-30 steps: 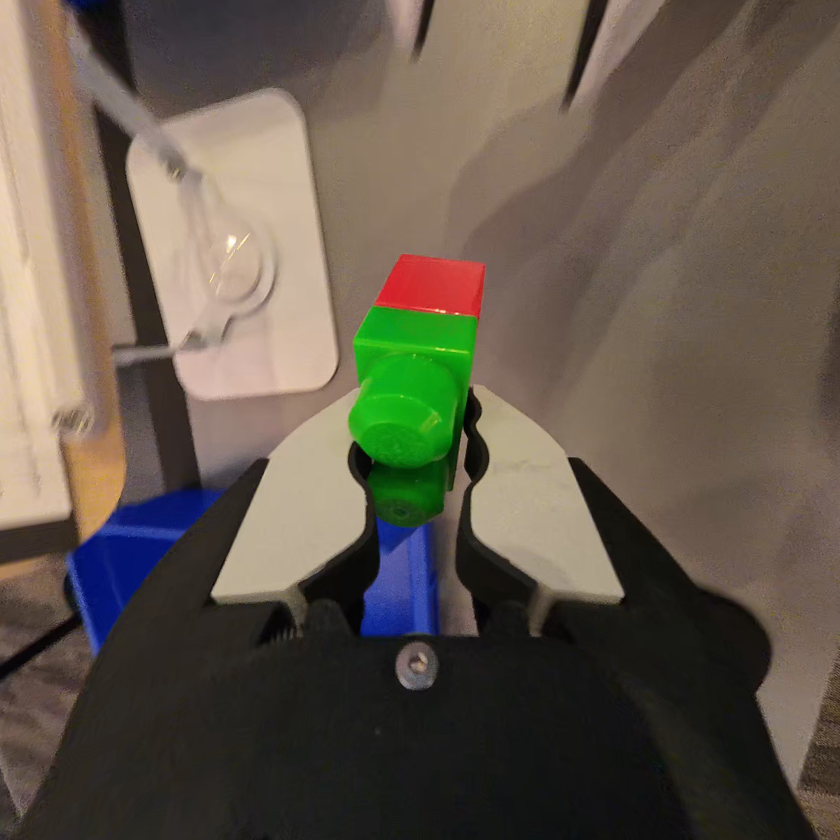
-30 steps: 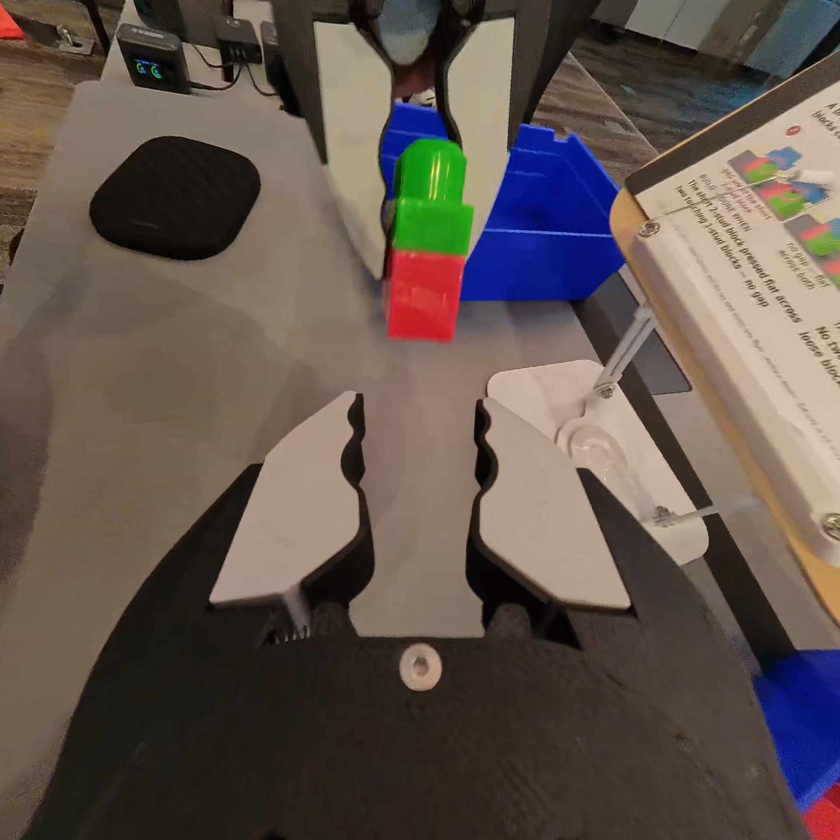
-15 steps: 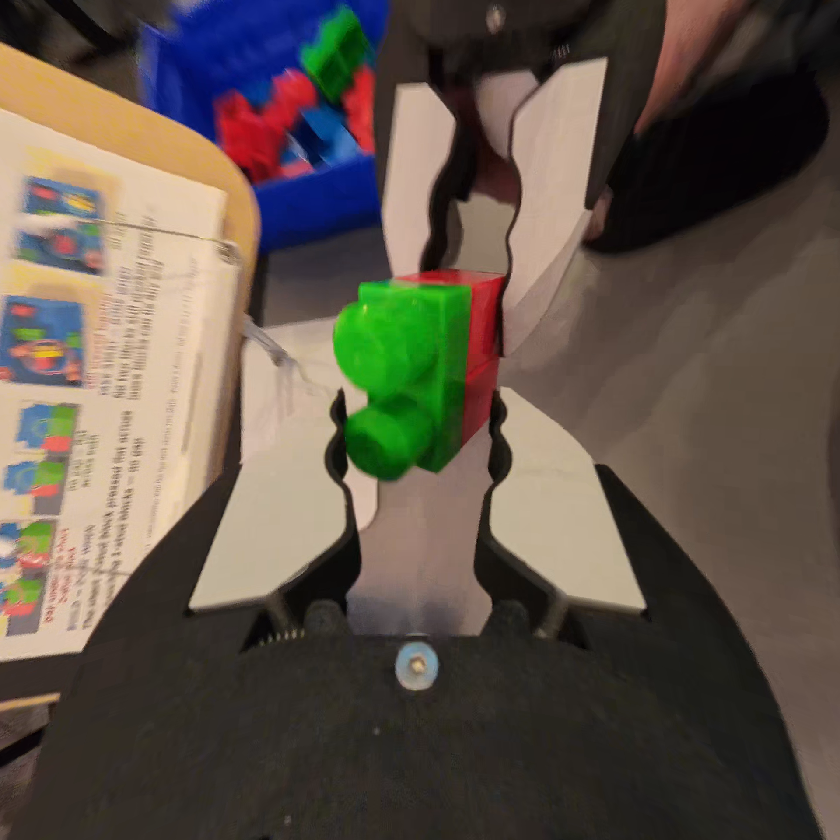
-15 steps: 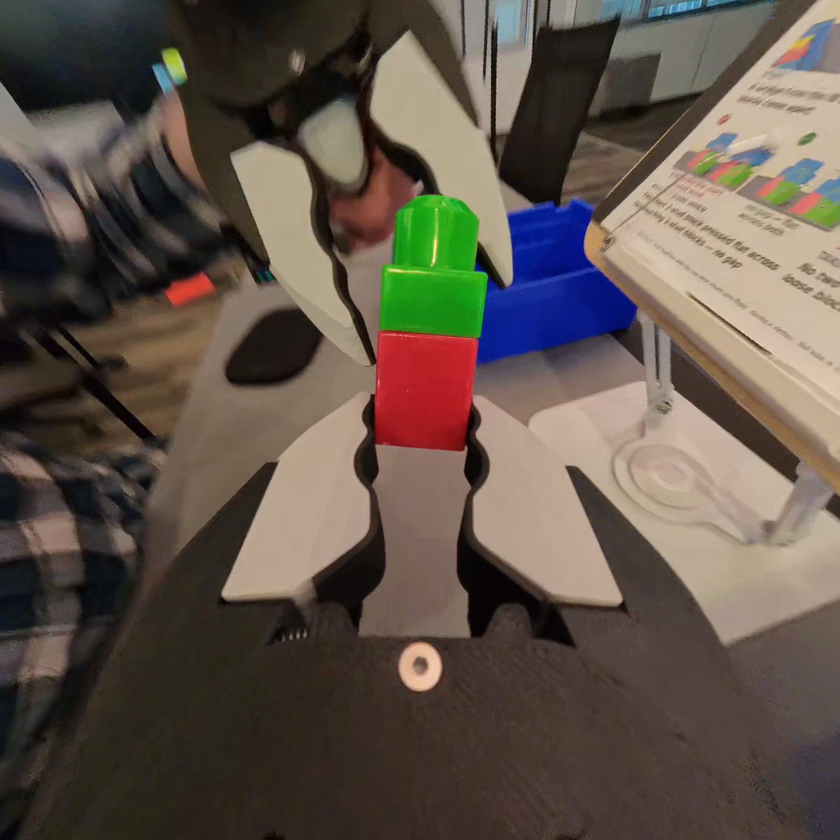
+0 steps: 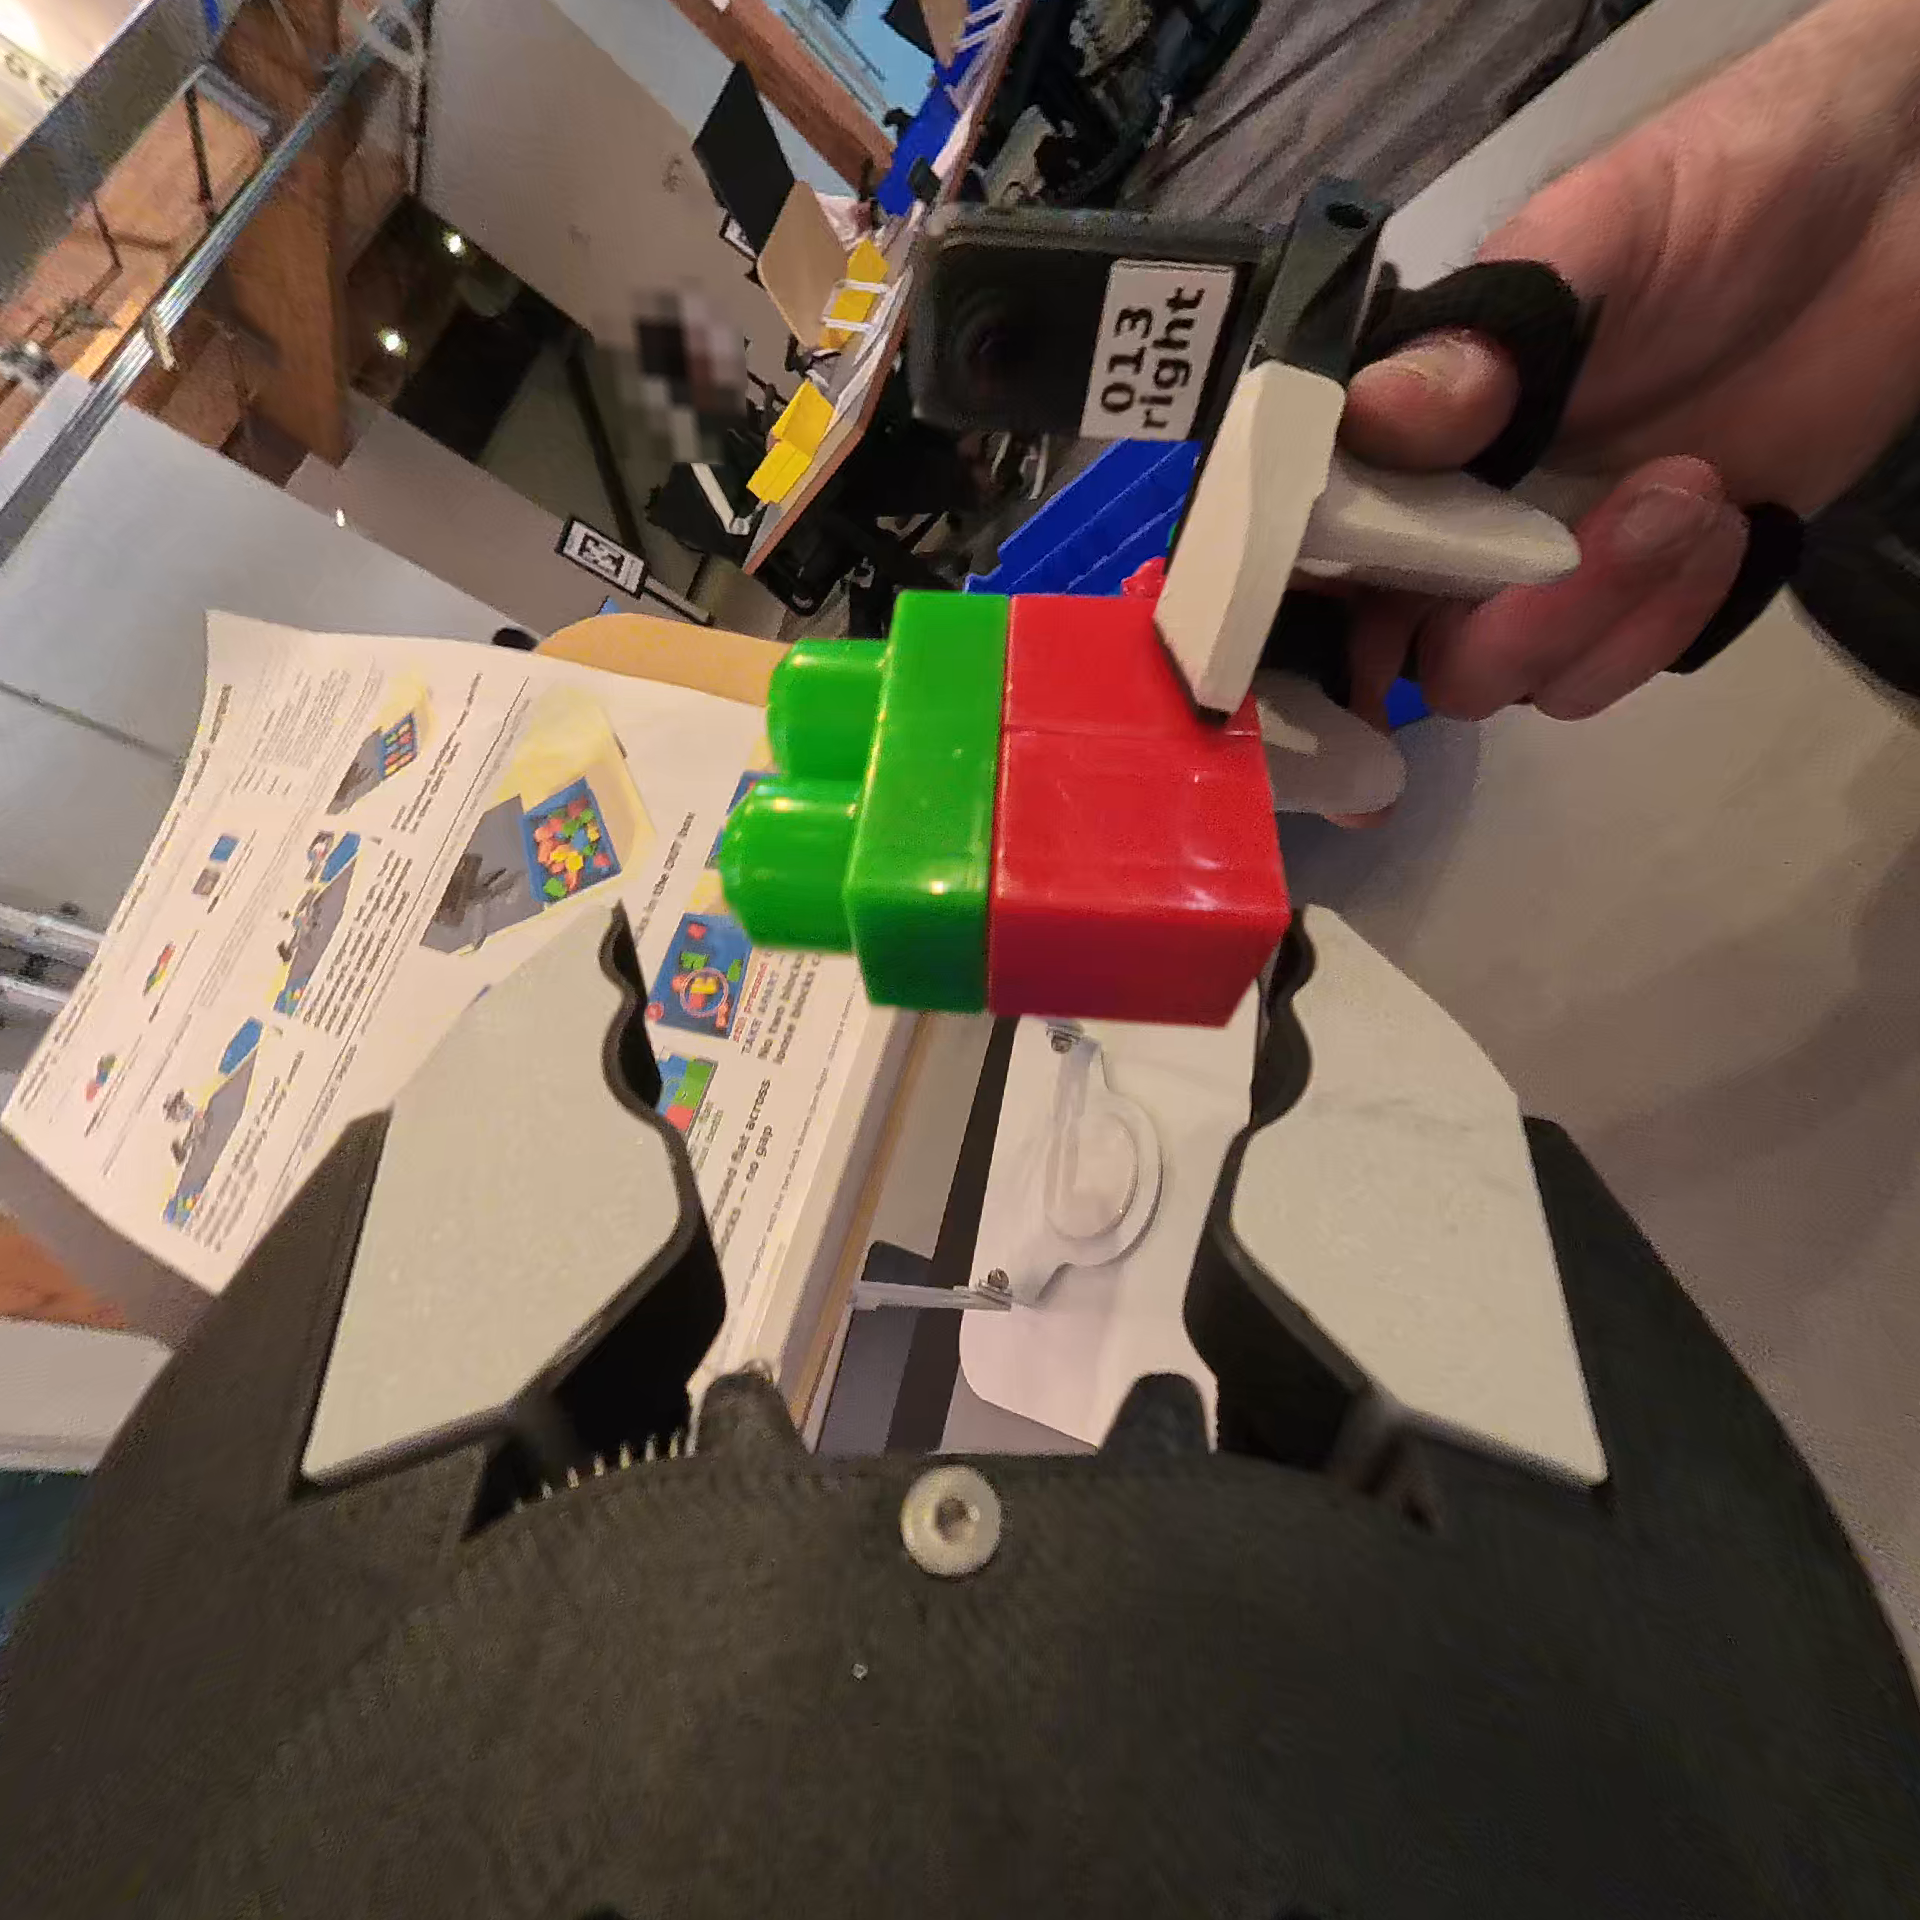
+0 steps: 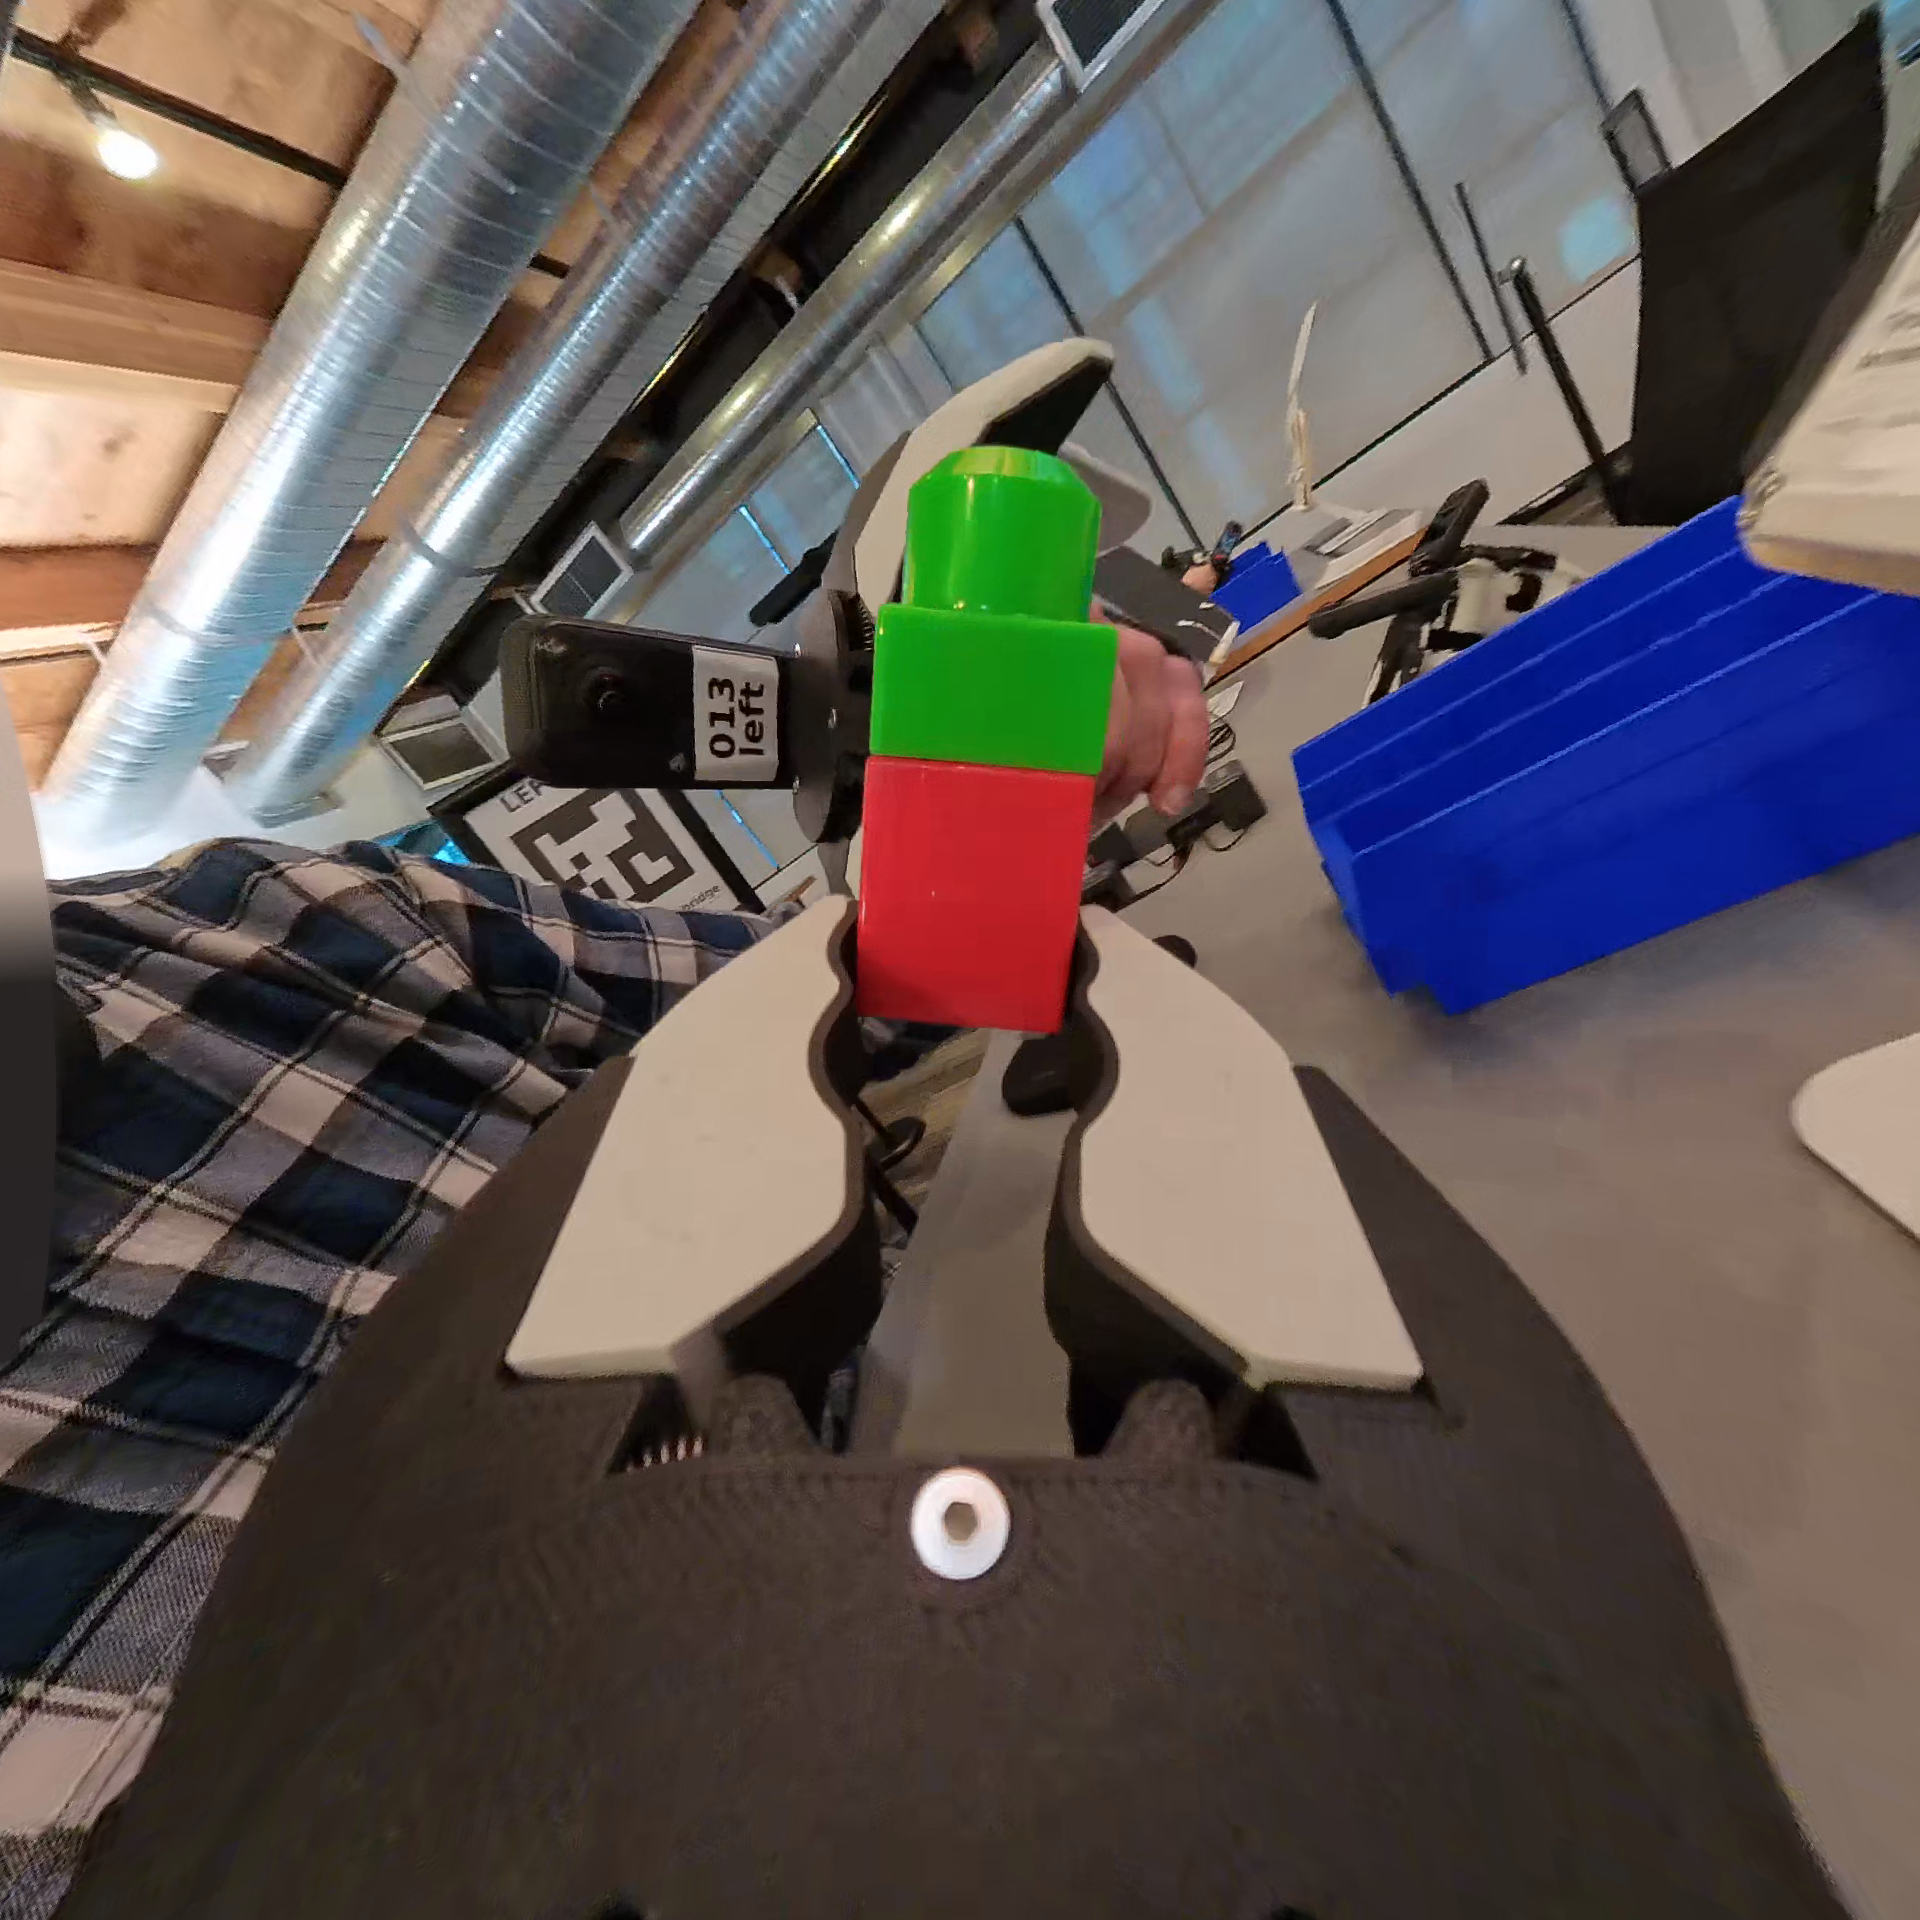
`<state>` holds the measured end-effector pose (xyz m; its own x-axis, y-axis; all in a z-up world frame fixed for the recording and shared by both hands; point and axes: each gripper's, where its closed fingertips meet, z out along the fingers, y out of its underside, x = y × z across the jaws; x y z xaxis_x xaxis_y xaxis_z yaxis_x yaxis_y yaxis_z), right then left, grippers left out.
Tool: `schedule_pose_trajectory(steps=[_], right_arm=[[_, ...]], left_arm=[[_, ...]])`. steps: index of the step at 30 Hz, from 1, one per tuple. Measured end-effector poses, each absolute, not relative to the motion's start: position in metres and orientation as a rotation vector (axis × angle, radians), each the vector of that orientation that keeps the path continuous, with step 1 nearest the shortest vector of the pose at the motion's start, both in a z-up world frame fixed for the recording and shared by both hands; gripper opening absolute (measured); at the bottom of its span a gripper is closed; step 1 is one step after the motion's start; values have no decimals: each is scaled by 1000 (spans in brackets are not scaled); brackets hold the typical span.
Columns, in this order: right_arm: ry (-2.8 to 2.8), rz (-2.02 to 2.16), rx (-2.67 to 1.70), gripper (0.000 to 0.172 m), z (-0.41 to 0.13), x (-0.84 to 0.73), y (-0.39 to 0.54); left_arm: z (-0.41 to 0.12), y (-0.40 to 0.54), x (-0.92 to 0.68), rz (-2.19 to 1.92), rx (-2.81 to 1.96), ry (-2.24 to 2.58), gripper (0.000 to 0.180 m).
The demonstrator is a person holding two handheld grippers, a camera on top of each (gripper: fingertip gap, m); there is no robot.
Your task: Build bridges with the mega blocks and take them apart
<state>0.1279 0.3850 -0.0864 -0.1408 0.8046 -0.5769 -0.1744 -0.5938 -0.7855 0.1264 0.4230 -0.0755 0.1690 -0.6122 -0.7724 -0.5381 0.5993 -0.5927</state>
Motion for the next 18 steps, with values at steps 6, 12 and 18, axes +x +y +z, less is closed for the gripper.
schedule_pose_trajectory(steps=[6,12,18], right_arm=[[-736,1872,-1429,36,-86,121,378],[-782,1918,-1405,55,-78,121,369],[-919,2047,-1361,48,-69,126,348]], left_arm=[[-74,408,135,-137,-941,1532,98],[-77,381,132,-381,-937,1693,97],[-88,335,126,-590,-873,2058,97]])
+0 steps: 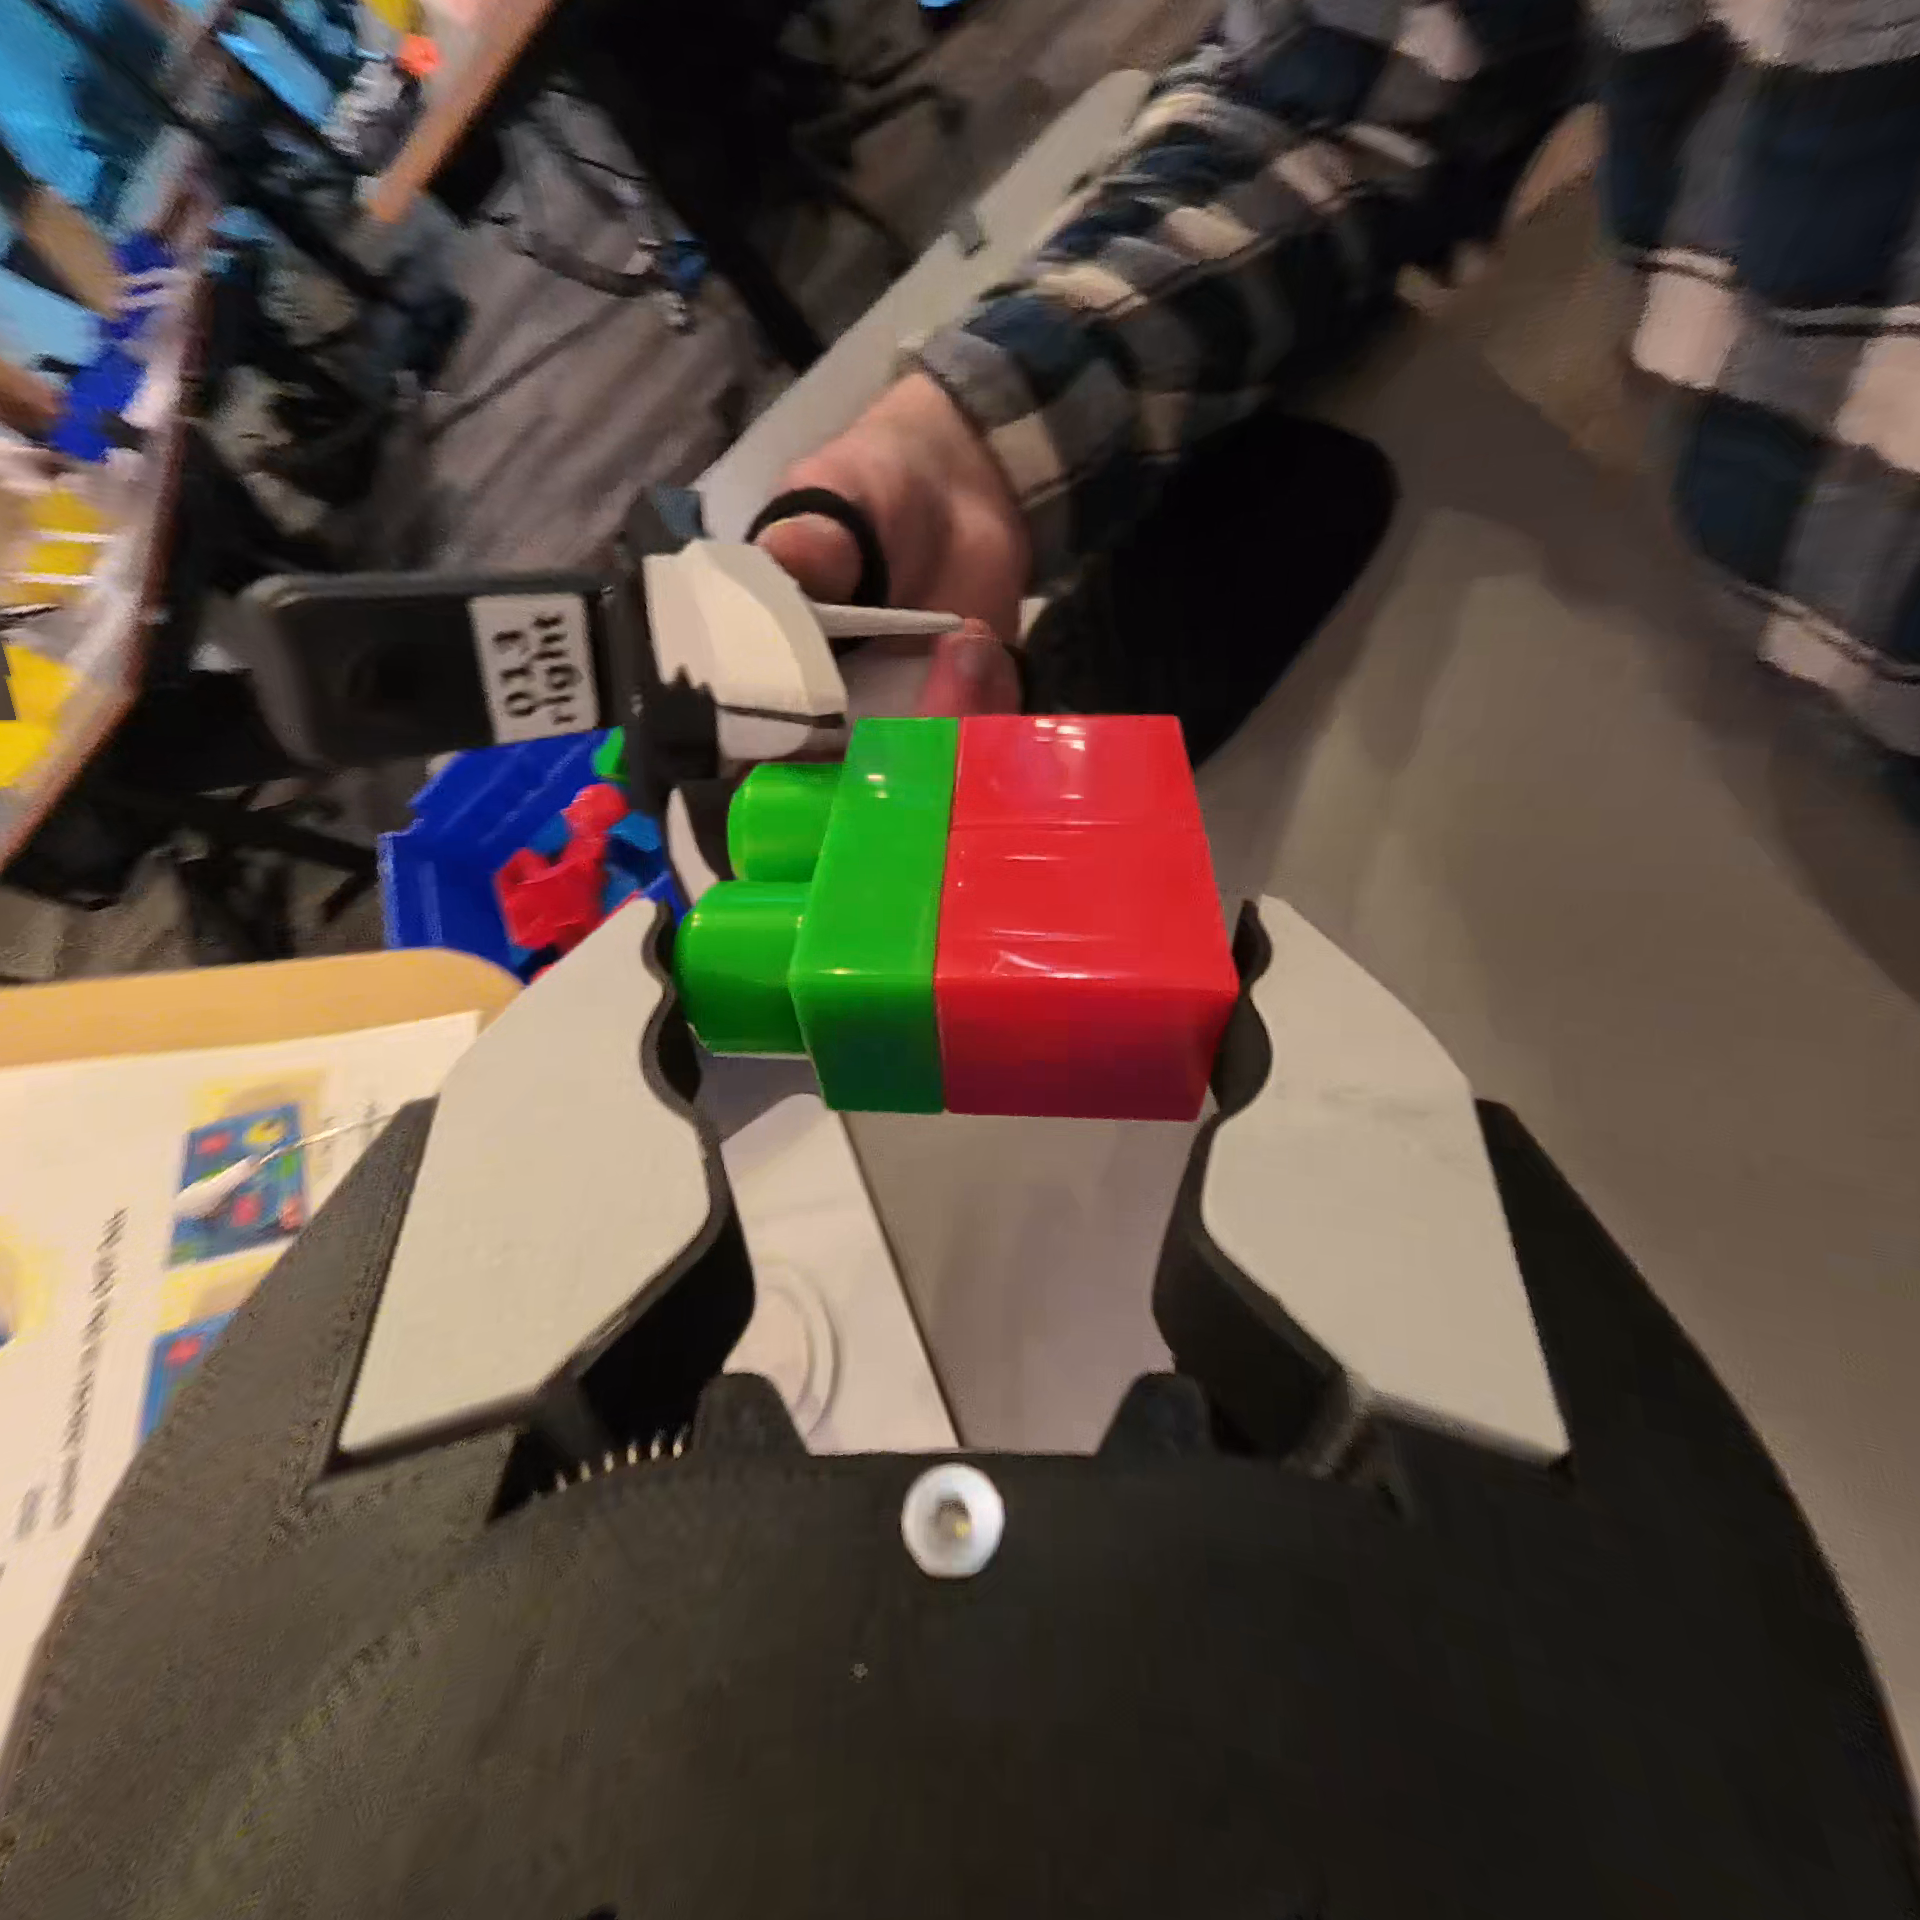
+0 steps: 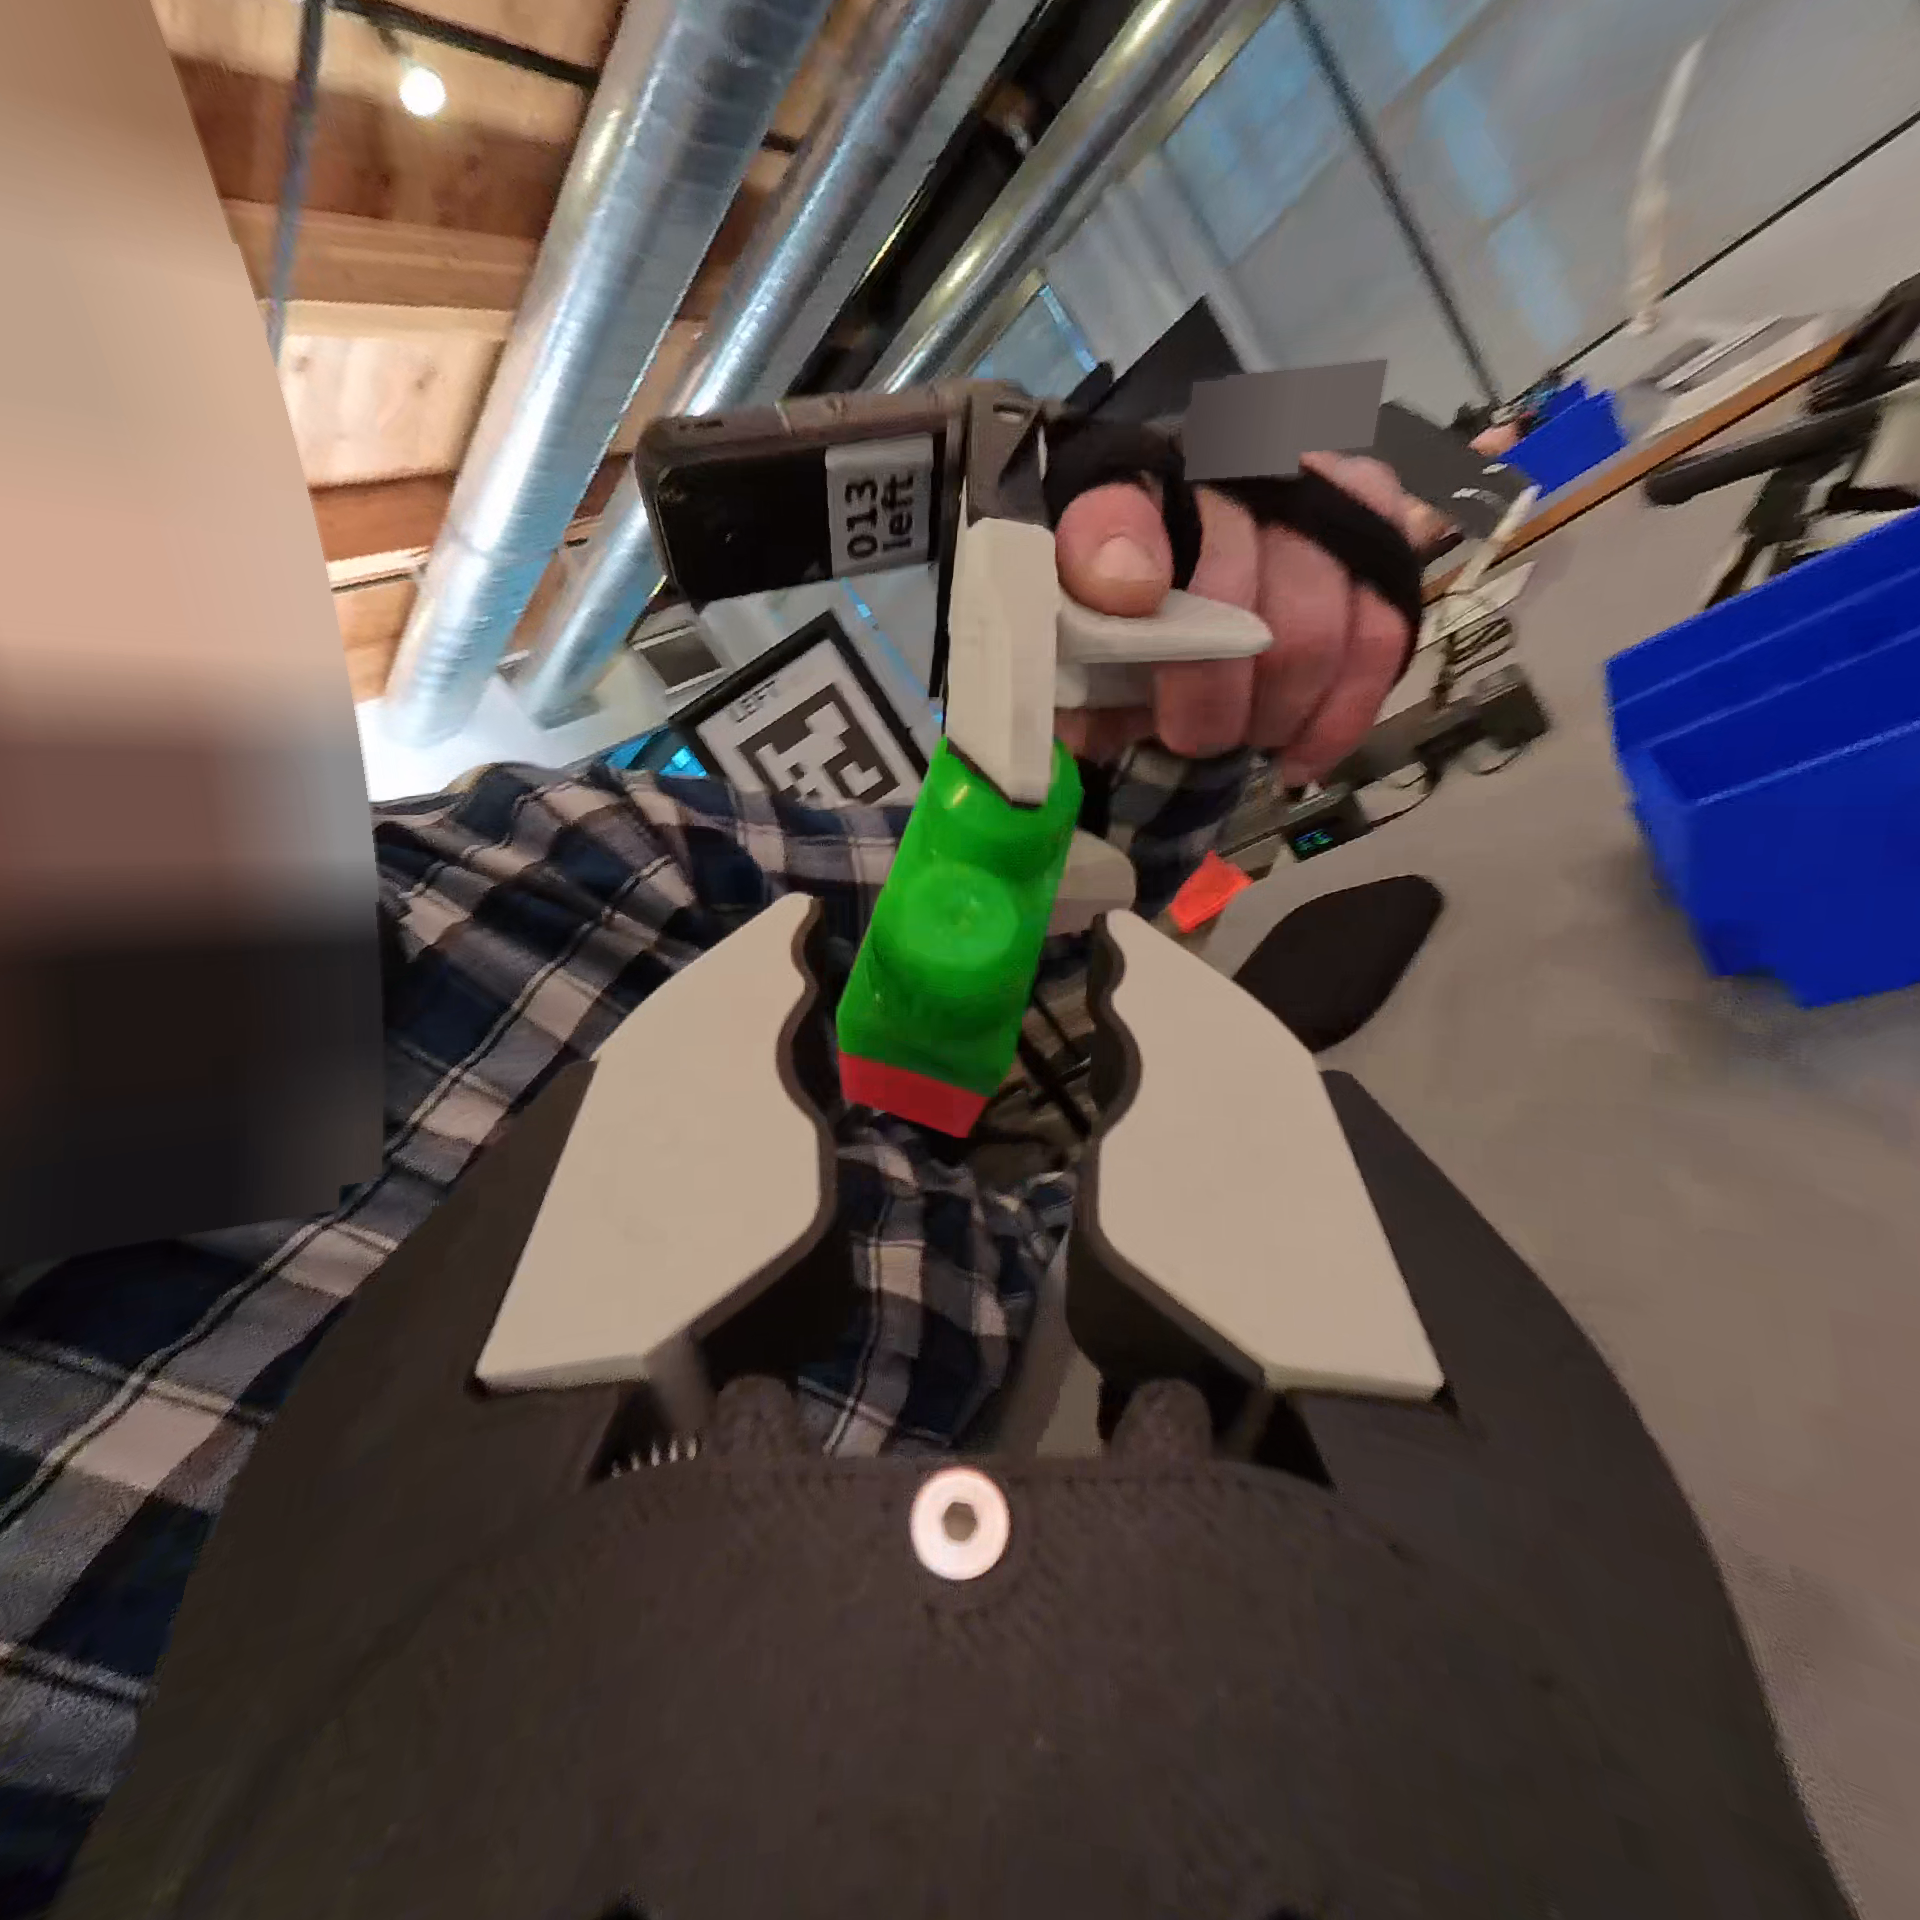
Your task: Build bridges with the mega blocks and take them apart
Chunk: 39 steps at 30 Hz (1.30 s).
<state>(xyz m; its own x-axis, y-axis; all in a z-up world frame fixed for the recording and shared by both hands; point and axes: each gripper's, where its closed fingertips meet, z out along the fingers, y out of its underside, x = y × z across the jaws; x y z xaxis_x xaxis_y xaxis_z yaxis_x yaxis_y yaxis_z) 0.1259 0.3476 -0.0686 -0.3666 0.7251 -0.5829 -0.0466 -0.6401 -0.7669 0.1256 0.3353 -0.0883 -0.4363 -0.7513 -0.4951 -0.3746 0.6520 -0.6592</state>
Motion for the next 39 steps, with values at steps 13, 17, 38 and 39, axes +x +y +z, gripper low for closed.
schedule_pose_trajectory(steps=[13,17,38,39], right_arm=[[-709,1890,-1215,35,-43,149,374],[-516,1860,-1129,35,-35,168,393],[-409,1940,-1061,35,-38,152,383],[-404,1954,-1048,35,-37,153,382]], left_arm=[[-61,376,142,-458,-955,1742,112],[-64,387,149,-321,-944,1476,115],[-48,380,167,-153,-770,1321,91],[-47,380,167,-146,-755,1314,97]])
